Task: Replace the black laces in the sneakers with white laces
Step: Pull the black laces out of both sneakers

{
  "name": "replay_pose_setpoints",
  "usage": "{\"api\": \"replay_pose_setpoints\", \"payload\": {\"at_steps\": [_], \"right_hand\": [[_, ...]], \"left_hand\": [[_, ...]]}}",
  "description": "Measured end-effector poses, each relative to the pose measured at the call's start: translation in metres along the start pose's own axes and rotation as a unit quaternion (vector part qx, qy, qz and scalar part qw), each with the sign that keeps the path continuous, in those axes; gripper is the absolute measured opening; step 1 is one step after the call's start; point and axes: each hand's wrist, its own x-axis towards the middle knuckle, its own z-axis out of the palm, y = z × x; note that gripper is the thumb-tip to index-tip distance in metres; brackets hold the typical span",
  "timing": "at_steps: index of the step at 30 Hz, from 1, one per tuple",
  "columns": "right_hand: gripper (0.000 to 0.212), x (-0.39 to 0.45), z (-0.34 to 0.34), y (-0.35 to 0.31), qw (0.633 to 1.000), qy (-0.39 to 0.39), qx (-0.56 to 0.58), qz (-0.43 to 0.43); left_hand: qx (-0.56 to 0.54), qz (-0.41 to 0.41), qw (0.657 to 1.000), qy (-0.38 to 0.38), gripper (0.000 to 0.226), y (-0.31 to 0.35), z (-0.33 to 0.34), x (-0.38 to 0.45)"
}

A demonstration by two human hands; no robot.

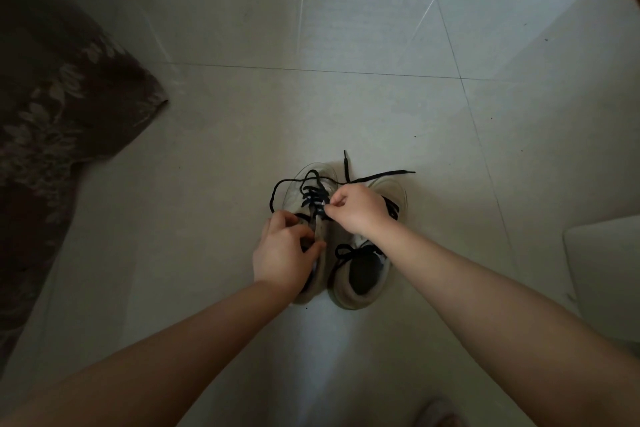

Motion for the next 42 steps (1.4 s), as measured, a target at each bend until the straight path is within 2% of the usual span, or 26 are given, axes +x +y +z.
{"api": "replay_pose_setpoints", "payload": {"at_steps": [4, 8, 10, 14, 19, 21, 24, 27, 29, 32, 33, 35, 37, 42], "right_hand": [[0.008, 0.003, -0.01, 0.002, 0.996, 0.078, 0.029, -0.014], [0.012, 0.014, -0.031, 0.019, 0.972, 0.177, 0.141, 0.064], [0.017, 0.018, -0.035, 0.021, 0.965, 0.16, 0.181, 0.104], [0.018, 0.011, -0.026, 0.011, 0.935, 0.043, 0.333, 0.115], [0.011, 0.007, -0.028, 0.012, 0.991, 0.051, 0.119, 0.03], [0.014, 0.008, -0.033, 0.018, 0.995, 0.086, 0.039, -0.035], [0.017, 0.009, -0.047, 0.026, 0.977, 0.143, -0.105, -0.117], [0.036, 0.008, -0.049, 0.028, 0.981, 0.096, -0.101, -0.133], [0.051, 0.0, -0.04, 0.025, 0.973, 0.093, -0.11, -0.182], [0.03, -0.015, -0.019, 0.023, 0.924, 0.17, -0.141, -0.313], [0.021, -0.018, -0.013, 0.024, 0.917, 0.162, -0.142, -0.335], [0.015, -0.019, -0.006, 0.026, 0.925, 0.091, -0.142, -0.34], [0.024, -0.017, -0.001, 0.031, 0.929, 0.042, -0.157, -0.331], [0.029, -0.016, 0.002, 0.027, 0.941, 0.055, -0.15, -0.299]], "left_hand": [[-0.001, -0.002, 1.0, -0.004, 0.018, 0.0, -0.001, 0.001], [-0.004, -0.003, 1.0, -0.004, 0.019, 0.002, -0.002, 0.0], [-0.006, -0.005, 1.0, -0.005, 0.019, 0.001, -0.002, 0.0], [0.002, -0.004, 1.0, 0.003, 0.019, 0.001, 0.001, 0.001], [0.004, -0.001, 1.0, 0.003, 0.018, 0.0, 0.001, 0.002], [0.004, -0.001, 1.0, 0.0, 0.019, 0.0, 0.0, 0.002], [0.004, -0.001, 1.0, -0.002, 0.018, -0.001, -0.001, 0.001], [0.008, -0.005, 1.0, -0.003, 0.02, 0.0, -0.001, 0.001], [0.008, -0.005, 1.0, -0.001, 0.02, 0.001, -0.001, 0.002], [0.005, -0.003, 1.0, 0.004, 0.021, 0.001, 0.0, 0.002], [0.006, -0.003, 1.0, 0.002, 0.021, 0.001, 0.001, 0.002], [0.009, -0.004, 1.0, -0.002, 0.021, 0.001, 0.001, 0.002], [0.01, -0.002, 1.0, -0.003, 0.021, 0.001, 0.0, 0.002], [0.002, 0.0, 1.0, -0.005, 0.02, 0.001, -0.001, 0.002]]}}
